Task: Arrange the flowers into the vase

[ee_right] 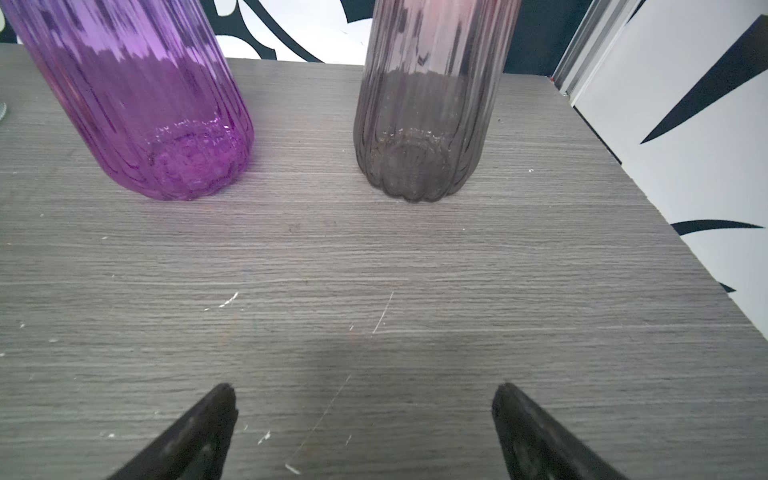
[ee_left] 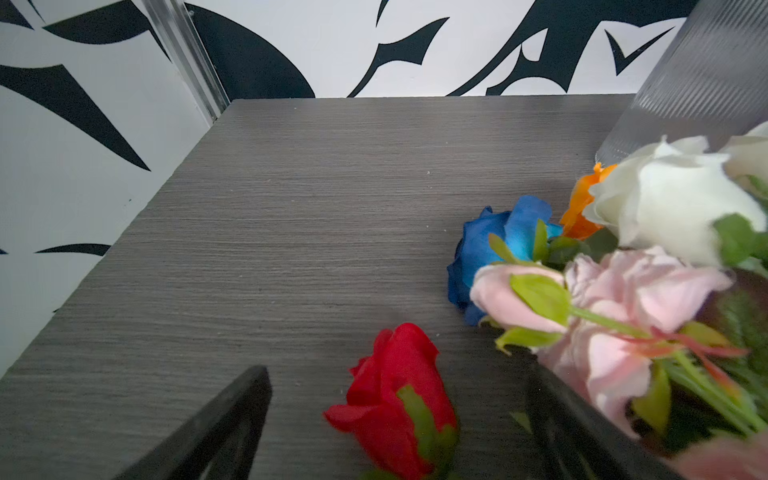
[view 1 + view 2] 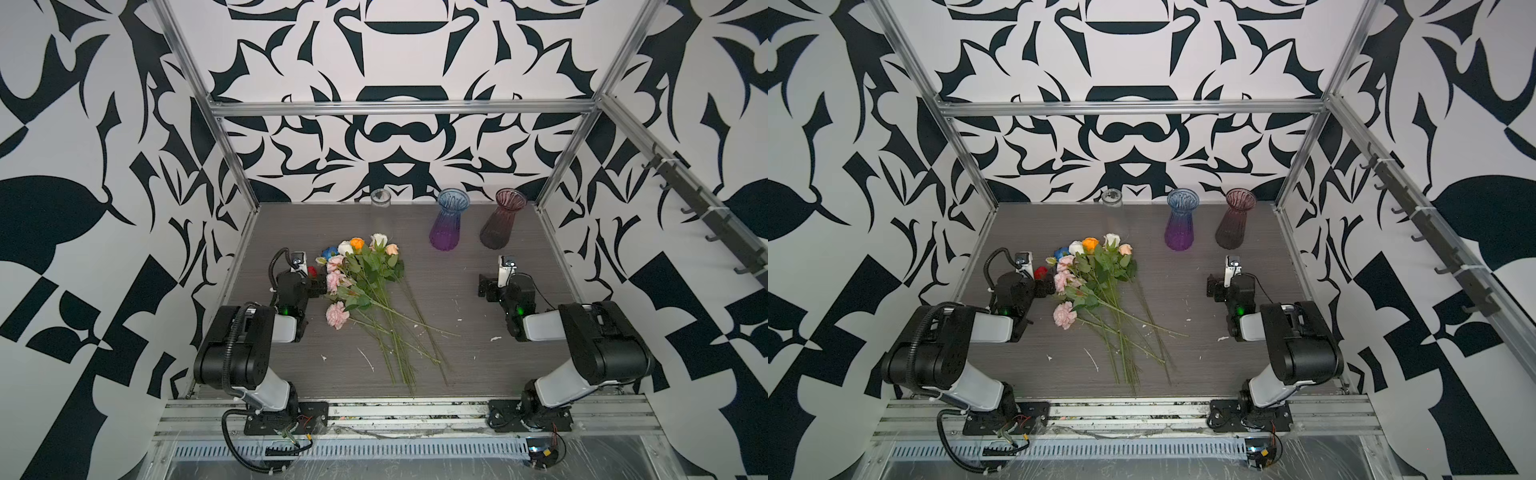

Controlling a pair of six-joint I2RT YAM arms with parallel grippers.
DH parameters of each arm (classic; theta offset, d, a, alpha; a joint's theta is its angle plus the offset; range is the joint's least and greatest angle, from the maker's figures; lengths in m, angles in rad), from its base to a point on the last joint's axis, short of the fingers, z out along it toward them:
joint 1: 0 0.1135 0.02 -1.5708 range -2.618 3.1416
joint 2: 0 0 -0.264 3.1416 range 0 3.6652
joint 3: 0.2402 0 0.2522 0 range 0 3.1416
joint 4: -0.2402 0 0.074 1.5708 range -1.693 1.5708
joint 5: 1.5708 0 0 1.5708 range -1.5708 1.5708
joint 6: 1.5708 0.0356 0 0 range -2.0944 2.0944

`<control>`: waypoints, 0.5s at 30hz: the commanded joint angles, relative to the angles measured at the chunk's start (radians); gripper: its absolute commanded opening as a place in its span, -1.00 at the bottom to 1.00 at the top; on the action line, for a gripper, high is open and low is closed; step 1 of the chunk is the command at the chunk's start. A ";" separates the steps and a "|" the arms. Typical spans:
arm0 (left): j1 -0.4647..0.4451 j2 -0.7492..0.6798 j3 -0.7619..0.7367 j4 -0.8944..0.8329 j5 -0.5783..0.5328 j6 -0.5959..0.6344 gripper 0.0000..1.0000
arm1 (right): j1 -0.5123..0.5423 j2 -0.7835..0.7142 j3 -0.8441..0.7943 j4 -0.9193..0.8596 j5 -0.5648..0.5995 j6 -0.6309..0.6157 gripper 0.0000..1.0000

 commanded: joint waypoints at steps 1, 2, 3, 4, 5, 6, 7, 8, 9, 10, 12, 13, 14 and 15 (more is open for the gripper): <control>0.003 -0.007 -0.003 0.009 0.007 -0.008 0.99 | -0.003 -0.021 -0.015 0.070 -0.060 -0.004 1.00; 0.003 -0.006 -0.004 0.010 0.007 -0.008 0.99 | -0.003 -0.022 -0.023 0.083 -0.072 -0.008 1.00; 0.003 -0.007 -0.003 0.009 0.006 -0.008 0.99 | -0.003 -0.023 -0.027 0.094 -0.079 -0.011 1.00; 0.003 -0.007 -0.002 0.009 0.006 -0.008 0.99 | 0.004 -0.025 -0.040 0.111 -0.073 -0.018 1.00; 0.003 -0.007 -0.004 0.010 0.006 -0.008 0.99 | 0.015 -0.026 -0.052 0.134 -0.055 -0.024 1.00; 0.003 -0.007 -0.002 0.009 0.006 -0.008 0.99 | 0.024 -0.024 -0.061 0.151 -0.041 -0.030 1.00; 0.003 -0.007 -0.003 0.010 0.007 -0.008 0.99 | 0.029 -0.023 -0.066 0.164 -0.035 -0.034 1.00; 0.003 -0.007 -0.003 0.009 0.007 -0.007 0.99 | 0.030 -0.022 -0.067 0.166 -0.049 -0.043 1.00; 0.003 -0.006 -0.003 0.009 0.007 -0.008 0.99 | 0.032 -0.023 -0.063 0.159 -0.080 -0.061 1.00; 0.003 -0.007 -0.003 0.010 0.007 -0.008 0.99 | 0.032 -0.026 -0.062 0.151 -0.095 -0.071 1.00; 0.003 -0.007 -0.003 0.009 0.007 -0.008 0.99 | 0.033 -0.028 -0.070 0.160 -0.087 -0.065 1.00; 0.003 -0.007 -0.003 0.011 0.007 -0.008 0.99 | 0.032 -0.022 -0.067 0.164 -0.088 -0.063 1.00; 0.003 -0.007 -0.004 0.009 0.007 -0.008 0.99 | 0.032 -0.020 -0.062 0.160 -0.087 -0.065 1.00; 0.003 -0.008 -0.003 0.010 0.007 -0.008 0.99 | 0.033 -0.021 -0.056 0.146 -0.085 -0.065 1.00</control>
